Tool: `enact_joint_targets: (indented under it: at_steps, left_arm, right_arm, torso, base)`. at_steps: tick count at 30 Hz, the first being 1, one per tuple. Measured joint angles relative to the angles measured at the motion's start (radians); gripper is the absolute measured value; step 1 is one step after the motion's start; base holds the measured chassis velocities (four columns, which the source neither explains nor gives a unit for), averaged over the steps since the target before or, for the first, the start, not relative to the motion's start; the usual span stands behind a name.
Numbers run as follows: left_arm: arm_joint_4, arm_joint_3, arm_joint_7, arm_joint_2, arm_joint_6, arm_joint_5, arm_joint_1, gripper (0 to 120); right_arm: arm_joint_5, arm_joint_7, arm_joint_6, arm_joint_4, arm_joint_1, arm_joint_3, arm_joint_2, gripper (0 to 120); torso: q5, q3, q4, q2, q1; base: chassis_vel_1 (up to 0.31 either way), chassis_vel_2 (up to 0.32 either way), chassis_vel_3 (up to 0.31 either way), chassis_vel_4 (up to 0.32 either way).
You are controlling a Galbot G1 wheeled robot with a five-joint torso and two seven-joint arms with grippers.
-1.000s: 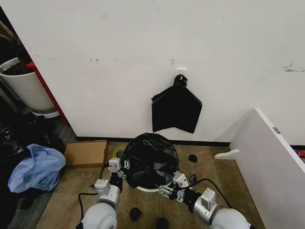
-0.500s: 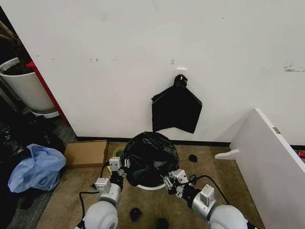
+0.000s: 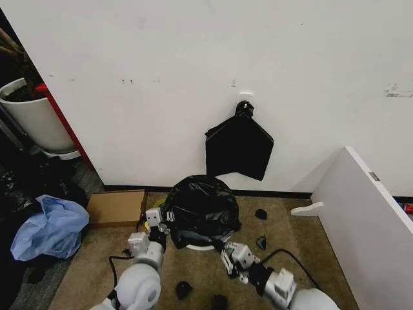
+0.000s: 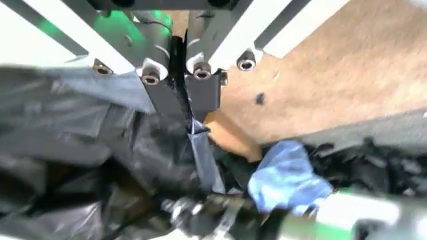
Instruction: Place the garbage bag over the trash bin.
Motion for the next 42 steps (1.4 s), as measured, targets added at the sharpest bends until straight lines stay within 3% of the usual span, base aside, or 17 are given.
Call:
enact_joint_targets:
  at_steps: [20, 31, 40, 42]
  left_arm:
    - [-0.121, -0.010, -0.120, 0.010, 0.109, -0.273, 0.018, 4]
    - [-0.158, -0.008, -0.142, 0.004, 0.118, -0.305, 0.041, 4]
    - [-0.136, -0.004, -0.142, -0.006, 0.112, -0.292, 0.041, 4]
    - [-0.118, -0.010, -0.141, -0.004, 0.107, -0.292, 0.034, 4]
  right_arm:
    - [-0.229, -0.015, 0.071, -0.177, 0.078, -0.045, 0.055, 0]
    - [-0.275, 0.031, 0.040, -0.272, 0.114, -0.054, 0.072, 0]
    - [-0.240, 0.033, 0.052, -0.227, 0.080, -0.047, 0.071, 0]
    - [-0.226, 0.018, 0.075, -0.201, 0.058, -0.035, 0.060, 8]
  torso:
    - [0.0001, 0.000, 0.0002, 0.000, 0.000]
    - [0.0001, 0.000, 0.0002, 0.000, 0.000]
    - [0.0000, 0.000, 0.0001, 0.000, 0.000]
    - [-0.0001, 0.000, 0.0002, 0.000, 0.000]
  base:
    - [0.000, 0.000, 0.000, 0.000]
    - [0.000, 0.000, 0.000, 0.000]
    - [0.000, 0.000, 0.000, 0.000]
    - [0.000, 0.000, 0.000, 0.000]
